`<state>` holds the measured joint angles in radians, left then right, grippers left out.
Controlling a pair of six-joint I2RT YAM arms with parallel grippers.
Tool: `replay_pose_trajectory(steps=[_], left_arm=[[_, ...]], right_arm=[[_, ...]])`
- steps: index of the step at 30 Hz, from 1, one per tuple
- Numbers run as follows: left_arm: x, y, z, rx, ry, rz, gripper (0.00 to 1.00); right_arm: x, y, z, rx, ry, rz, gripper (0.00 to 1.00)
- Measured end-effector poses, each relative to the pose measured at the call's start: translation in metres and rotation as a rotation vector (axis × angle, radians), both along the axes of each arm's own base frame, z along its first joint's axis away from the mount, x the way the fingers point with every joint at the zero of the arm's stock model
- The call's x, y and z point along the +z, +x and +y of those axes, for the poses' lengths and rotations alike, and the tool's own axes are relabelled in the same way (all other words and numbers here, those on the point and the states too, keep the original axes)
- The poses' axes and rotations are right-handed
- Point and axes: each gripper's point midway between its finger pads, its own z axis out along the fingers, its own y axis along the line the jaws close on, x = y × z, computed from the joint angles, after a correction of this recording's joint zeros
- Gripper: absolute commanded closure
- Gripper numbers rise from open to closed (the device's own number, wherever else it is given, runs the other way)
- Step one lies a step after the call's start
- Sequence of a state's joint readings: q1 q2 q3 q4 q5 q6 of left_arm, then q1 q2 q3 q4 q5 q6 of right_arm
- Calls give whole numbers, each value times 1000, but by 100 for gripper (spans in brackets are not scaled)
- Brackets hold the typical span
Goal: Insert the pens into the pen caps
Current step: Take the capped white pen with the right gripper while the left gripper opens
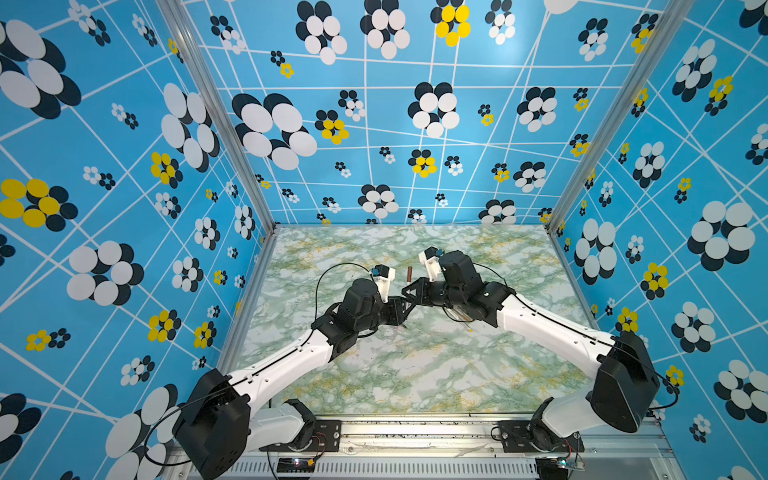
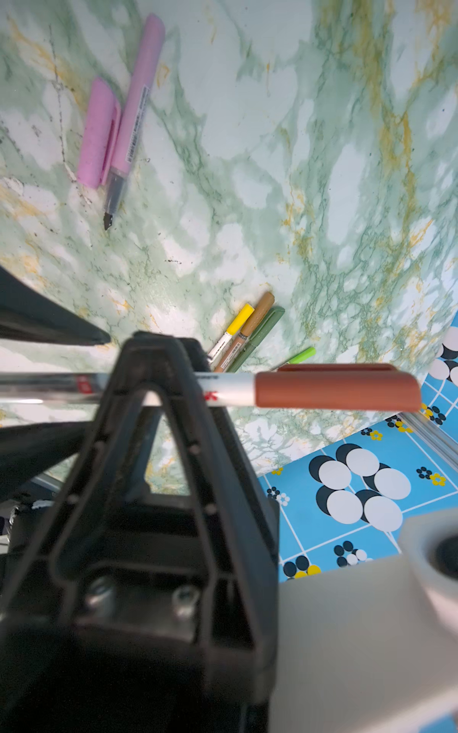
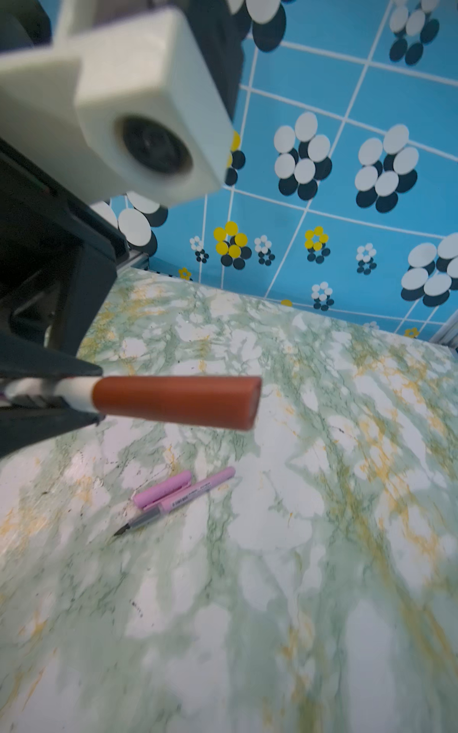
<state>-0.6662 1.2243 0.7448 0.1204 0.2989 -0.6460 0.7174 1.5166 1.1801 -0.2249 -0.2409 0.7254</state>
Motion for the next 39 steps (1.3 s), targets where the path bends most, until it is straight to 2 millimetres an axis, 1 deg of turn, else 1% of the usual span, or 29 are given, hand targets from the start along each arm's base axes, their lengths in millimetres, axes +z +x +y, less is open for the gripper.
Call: replay_pose_trajectory(steps=[2,4,10,13,16,19,21,25,32,39], left_arm=[[-3,-4,3,-8,21,-1,48],[-7,-11,9,-12,41,-3,46],[-16,-30,33,8,87,-16,39],[-14,-33,41,26,101,-34,38],[-11,-32,43,38,108,-53,38],[-14,-32,44,39,119,-47,38],[-14,-32,45,38,122,-47,38],[-15,-33,45,37,125,-45,38],[-13,-34,48,47,129,-51,38],[-14,-34,50,51,135,-47,37]], right_arm=[[-12,5,-13,-35,-57,24,100],[-26,9,-25,-62,-126,49,100],[-63,8,-47,-46,-330,100,100],[-90,3,-58,-5,-451,136,100],[-117,-3,-68,59,-567,173,100],[-135,-3,-74,120,-665,190,100],[-143,0,-76,150,-714,193,100],[-151,11,-78,183,-789,175,100],[-166,24,-85,197,-894,162,95],[-177,28,-97,206,-985,163,92]])
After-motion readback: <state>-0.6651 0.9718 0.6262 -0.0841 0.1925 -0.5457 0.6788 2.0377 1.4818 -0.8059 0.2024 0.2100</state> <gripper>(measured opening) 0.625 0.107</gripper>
